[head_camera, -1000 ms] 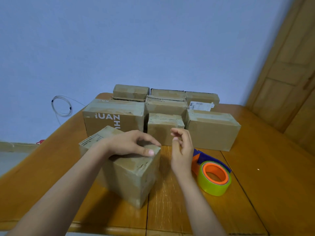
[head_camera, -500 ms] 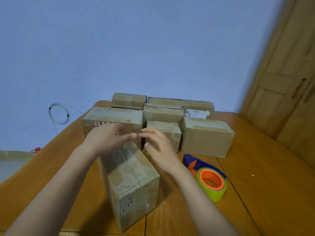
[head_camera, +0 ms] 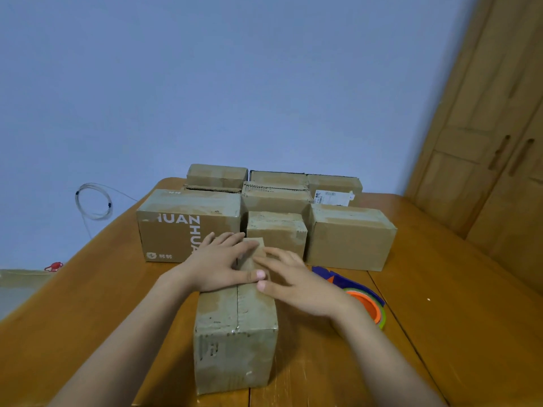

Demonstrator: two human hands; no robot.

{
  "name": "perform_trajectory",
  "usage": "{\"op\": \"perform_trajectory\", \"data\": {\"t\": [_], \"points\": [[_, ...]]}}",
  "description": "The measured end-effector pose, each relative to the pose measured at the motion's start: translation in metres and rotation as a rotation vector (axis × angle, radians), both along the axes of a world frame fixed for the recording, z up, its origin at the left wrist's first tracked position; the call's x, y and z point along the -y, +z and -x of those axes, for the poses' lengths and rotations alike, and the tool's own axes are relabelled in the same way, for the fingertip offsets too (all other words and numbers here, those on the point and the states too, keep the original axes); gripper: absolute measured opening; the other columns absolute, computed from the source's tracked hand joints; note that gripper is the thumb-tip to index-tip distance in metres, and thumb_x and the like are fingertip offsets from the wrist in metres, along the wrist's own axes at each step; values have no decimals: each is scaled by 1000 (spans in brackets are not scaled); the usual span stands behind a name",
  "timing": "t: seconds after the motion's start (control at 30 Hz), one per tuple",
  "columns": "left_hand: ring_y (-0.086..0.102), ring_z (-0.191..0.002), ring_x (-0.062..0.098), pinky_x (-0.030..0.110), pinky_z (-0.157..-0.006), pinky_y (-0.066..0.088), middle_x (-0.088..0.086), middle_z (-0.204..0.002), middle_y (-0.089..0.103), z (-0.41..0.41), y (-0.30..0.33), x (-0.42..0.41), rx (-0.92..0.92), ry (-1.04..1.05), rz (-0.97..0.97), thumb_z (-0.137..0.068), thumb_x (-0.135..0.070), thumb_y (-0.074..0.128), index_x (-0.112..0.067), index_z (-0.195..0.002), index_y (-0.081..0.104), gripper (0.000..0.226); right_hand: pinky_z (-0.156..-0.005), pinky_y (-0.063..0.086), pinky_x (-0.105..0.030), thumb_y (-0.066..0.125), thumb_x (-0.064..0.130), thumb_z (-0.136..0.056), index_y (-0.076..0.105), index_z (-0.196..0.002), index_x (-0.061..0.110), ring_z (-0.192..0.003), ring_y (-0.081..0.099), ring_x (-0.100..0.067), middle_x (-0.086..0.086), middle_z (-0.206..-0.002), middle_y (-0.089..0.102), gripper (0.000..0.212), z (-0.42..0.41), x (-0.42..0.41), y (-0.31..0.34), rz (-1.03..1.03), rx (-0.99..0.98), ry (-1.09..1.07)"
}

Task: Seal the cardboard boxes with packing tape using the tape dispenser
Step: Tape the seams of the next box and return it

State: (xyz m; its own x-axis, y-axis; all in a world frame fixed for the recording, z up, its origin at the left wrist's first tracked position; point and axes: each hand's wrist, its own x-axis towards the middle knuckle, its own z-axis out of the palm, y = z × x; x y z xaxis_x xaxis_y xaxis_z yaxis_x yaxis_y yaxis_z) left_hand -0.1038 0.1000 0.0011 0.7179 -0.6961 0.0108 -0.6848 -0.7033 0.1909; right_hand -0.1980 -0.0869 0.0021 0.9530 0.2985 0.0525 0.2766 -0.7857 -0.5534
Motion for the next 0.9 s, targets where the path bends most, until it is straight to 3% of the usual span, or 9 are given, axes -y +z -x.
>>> {"op": "perform_trajectory", "data": {"t": [0.1,0.23,0.33,0.4,0.5,0.73,0.8,0.9], "points": [[9,-148,18,47,-118,0,0,-161,14,-3,4,8,-10,-40,24,-45,-103,3,-41,-150,19,123,-113,16,-25,49,41,-96,30,-148,30,-140,17,-4,11,-153,27,56,0,31,7,9,80,-76],[10,-146,14,43,-117,-3,-2,-160,17,-4,5,15,-73,-90,83,-47,-102,15,-42,-147,25,117,-114,22,-28,58,19,-95,39,-143,25,-137,32,-12,6,-148,38,52,-4,82,16,145,100,-259],[12,-145,13,41,-116,-2,-4,-159,19,-2,6,18,-97,-113,122,-48,-101,21,-42,-146,29,115,-109,25,-23,61,10,-89,29,-148,18,-139,31,-17,-1,-152,33,67,-7,113,9,361,-148,-351],[13,-145,13,40,-116,-1,-4,-158,21,-3,7,21,-101,-121,133,-49,-100,24,-42,-145,31,113,-104,36,-26,64,13,-86,21,-151,19,-135,37,-21,-4,-153,32,78,-9,123,-4,426,-340,-391],[14,-144,13,39,-115,0,-4,-157,23,-2,8,23,-101,-124,123,-50,-97,28,-41,-145,32,111,-90,48,-25,69,17,-82,21,-151,21,-124,49,-21,-4,-147,41,84,-14,130,-26,463,-433,-426],[16,-142,9,33,-113,5,-8,-155,26,5,5,27,-128,-142,186,-56,-87,36,-40,-143,36,99,-92,50,-30,74,19,-81,48,-136,19,-115,56,-20,-3,-131,57,61,-27,139,-60,354,-295,-559],[18,-142,7,33,-113,4,-8,-154,28,6,4,27,-137,-147,202,-58,-86,36,-40,-142,37,96,-90,49,-29,73,13,-81,51,-133,18,-114,57,-21,-5,-127,60,57,-26,143,-59,285,-236,-584],[26,-139,7,34,-115,8,-10,-148,38,9,1,33,-145,-128,279,-67,-81,42,-37,-138,45,84,-81,43,-26,65,-8,-75,61,-120,14,-108,60,-23,-2,-112,66,51,-24,149,-43,78,55,-554]]}}
